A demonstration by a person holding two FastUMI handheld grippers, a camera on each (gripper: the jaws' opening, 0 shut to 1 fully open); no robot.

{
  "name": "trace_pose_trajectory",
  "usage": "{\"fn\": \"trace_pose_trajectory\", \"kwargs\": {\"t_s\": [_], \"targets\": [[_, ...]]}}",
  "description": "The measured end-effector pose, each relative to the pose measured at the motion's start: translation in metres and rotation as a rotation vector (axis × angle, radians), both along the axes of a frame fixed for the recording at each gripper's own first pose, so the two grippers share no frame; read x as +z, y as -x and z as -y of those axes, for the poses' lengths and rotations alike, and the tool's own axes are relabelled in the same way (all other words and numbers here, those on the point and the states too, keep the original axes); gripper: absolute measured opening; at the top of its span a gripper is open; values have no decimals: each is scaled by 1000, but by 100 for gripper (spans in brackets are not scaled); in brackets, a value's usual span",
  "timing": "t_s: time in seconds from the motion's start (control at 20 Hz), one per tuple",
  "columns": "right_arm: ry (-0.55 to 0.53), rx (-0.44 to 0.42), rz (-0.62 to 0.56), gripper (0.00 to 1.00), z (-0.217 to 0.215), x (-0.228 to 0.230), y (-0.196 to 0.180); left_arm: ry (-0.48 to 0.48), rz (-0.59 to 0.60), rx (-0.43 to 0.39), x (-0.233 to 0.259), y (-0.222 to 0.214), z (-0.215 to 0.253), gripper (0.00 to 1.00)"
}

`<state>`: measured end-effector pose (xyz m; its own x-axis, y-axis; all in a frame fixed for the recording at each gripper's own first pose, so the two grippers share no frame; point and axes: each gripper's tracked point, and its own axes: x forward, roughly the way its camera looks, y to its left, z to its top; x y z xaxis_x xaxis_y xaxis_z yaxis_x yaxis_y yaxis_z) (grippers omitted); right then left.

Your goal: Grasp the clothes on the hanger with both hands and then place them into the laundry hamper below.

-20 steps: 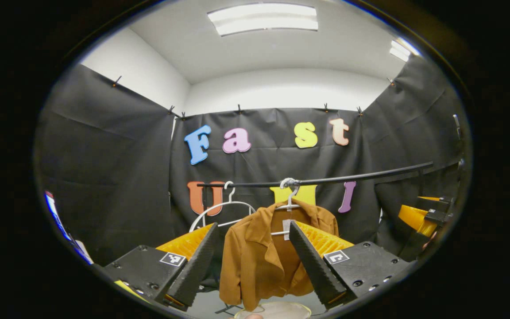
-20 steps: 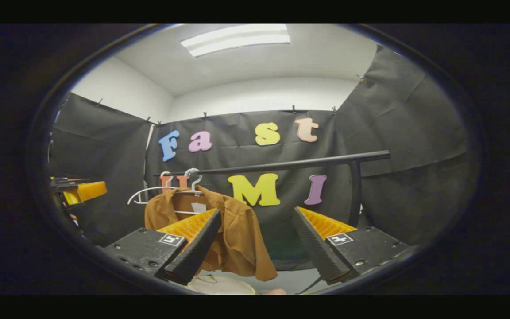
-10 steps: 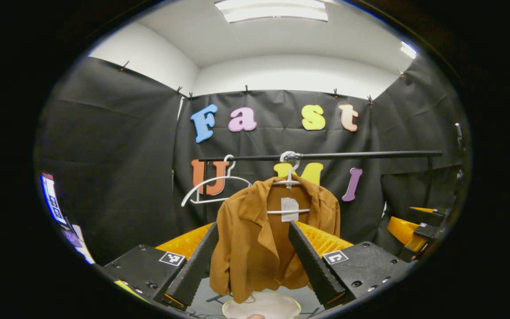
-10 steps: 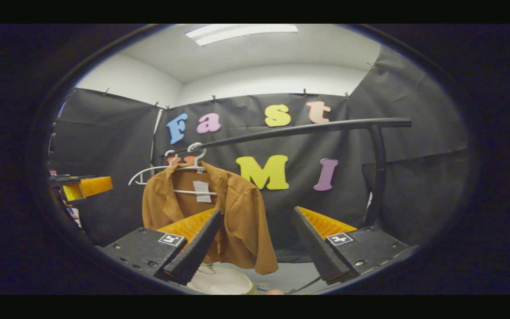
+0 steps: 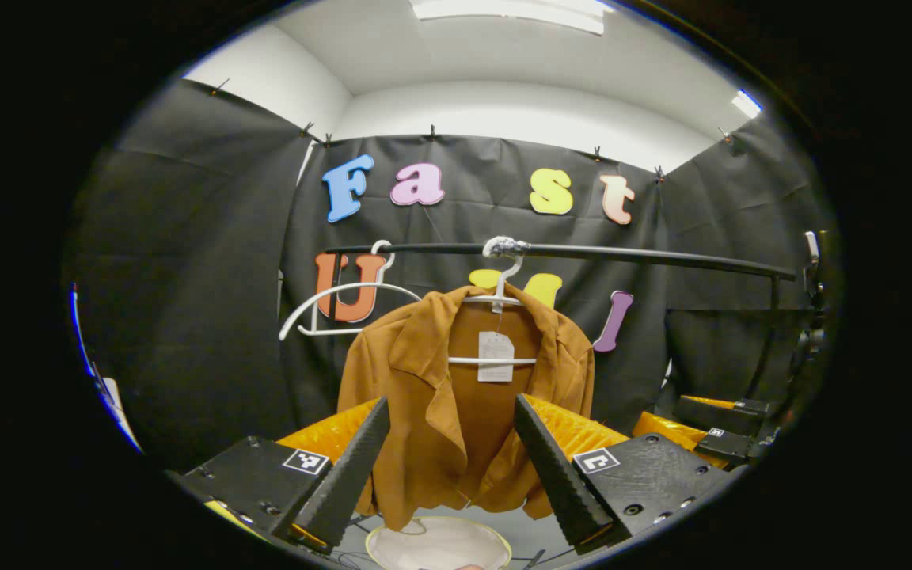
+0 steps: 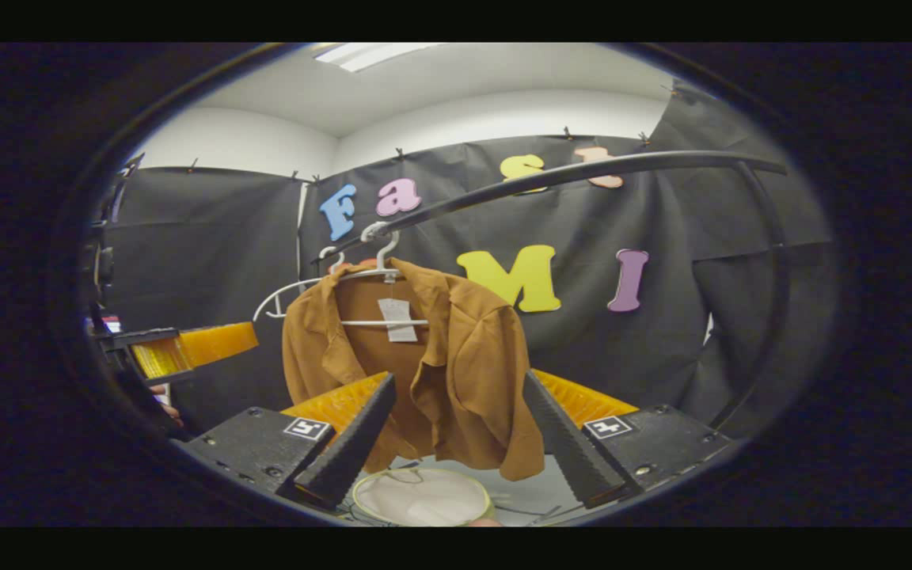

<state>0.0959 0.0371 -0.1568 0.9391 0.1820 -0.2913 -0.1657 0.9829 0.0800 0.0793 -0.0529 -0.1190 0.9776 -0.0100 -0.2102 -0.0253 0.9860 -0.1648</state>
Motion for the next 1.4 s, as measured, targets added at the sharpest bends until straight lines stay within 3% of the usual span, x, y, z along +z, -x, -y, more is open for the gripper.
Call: {"fn": "trace_pose_trajectory", "kwargs": {"t_s": [0.05,0.15,0.2,0.4,0.5,0.6,0.75,0.85,1.25,1.3,1.35,1.4], "targets": [[-11,-3,-8,100,-5,-4,-6,14,-11,-15,-6,-7,1,92],[-37,-8,-28,100,-18,-14,-21,33,-34,-37,-20,-24,0,100],[-44,-9,-42,100,-23,-21,-29,41,-43,-48,-26,-32,-3,96],[-69,-15,-62,100,-44,-38,-67,61,-88,-89,-51,-63,-9,100],[-79,-5,-69,97,-55,-48,-85,74,-103,-98,-60,-78,-12,100],[-76,-7,-89,87,-60,-62,-103,92,-119,-116,-70,-94,-13,100],[-75,-7,-130,84,-65,-82,-125,107,-141,-132,-84,-113,-9,96],[-70,-22,-155,77,-64,-95,-139,113,-156,-125,-94,-125,-9,100],[-121,-66,-148,81,-66,-110,-189,142,-151,-60,-102,-162,-11,100],[-124,-66,-153,81,-68,-112,-194,140,-153,-53,-103,-167,-13,96],[-127,-71,-153,81,-67,-113,-197,134,-151,-41,-104,-172,-14,100],[-125,-84,-160,81,-65,-115,-200,127,-153,-31,-105,-172,-15,83]]}}
